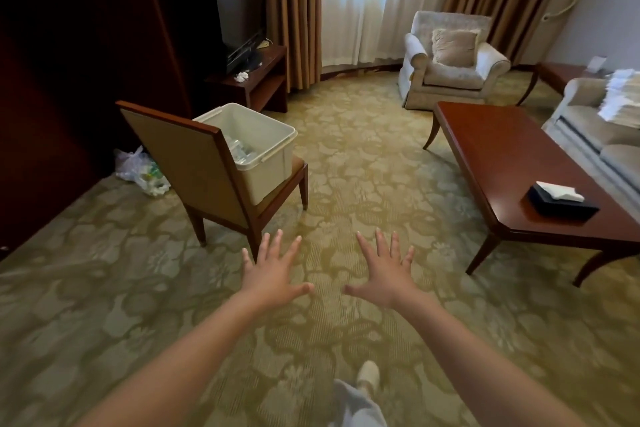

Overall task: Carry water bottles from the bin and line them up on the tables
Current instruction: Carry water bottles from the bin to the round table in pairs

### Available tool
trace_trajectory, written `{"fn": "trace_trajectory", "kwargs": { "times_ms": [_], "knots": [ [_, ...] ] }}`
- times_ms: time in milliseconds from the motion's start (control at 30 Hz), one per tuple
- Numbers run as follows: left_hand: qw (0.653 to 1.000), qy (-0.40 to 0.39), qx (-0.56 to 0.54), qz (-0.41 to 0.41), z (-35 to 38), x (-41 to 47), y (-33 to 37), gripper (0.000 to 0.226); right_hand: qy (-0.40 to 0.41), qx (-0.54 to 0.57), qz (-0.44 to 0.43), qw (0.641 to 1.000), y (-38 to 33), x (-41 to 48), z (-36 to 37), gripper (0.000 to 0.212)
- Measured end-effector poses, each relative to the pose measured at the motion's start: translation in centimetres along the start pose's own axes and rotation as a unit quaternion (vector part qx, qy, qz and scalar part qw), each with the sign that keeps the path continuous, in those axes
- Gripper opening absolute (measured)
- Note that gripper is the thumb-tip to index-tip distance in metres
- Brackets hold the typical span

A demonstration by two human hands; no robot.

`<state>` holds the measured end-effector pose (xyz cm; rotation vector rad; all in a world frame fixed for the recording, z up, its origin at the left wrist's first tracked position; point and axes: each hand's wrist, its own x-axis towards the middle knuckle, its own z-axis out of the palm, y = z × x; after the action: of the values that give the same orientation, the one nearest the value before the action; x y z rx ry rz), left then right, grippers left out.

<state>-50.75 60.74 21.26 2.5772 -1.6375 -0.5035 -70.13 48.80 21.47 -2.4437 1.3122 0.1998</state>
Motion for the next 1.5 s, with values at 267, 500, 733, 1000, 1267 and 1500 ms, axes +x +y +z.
{"fn": "trace_trajectory", "kwargs": {
  "times_ms": [267, 500, 733, 1000, 1267, 1500],
  "knots": [
    [0.999, 0.019, -0.003, -0.041, -4.5, 19.3, 1.6, 0.099, 0.003, -0.008, -0.053, 0.999, 2.5, 20.3, -7.1, 0.114],
    [0.994, 0.034, -0.022, -0.100, -9.1, 32.6, 2.3, 0.099, -0.004, -0.032, -0.112, 0.993, 3.7, 36.0, -14.6, 0.112],
    [0.987, 0.016, -0.037, -0.157, -11.6, 42.9, -0.4, 0.099, -0.013, -0.048, -0.170, 0.984, 2.0, 48.9, -17.4, 0.113],
    [0.979, 0.017, -0.043, -0.197, -15.0, 57.6, -7.3, 0.099, -0.038, -0.078, -0.224, 0.971, -3.7, 66.0, -19.9, 0.112],
    [0.965, 0.013, -0.060, -0.255, -18.1, 66.7, -13.0, 0.099, -0.055, -0.082, -0.267, 0.958, -9.8, 78.5, -21.7, 0.110],
    [0.941, 0.012, -0.081, -0.330, -18.2, 71.8, -15.2, 0.100, -0.085, -0.116, -0.333, 0.932, -13.0, 86.9, -21.6, 0.109]
  ]
}}
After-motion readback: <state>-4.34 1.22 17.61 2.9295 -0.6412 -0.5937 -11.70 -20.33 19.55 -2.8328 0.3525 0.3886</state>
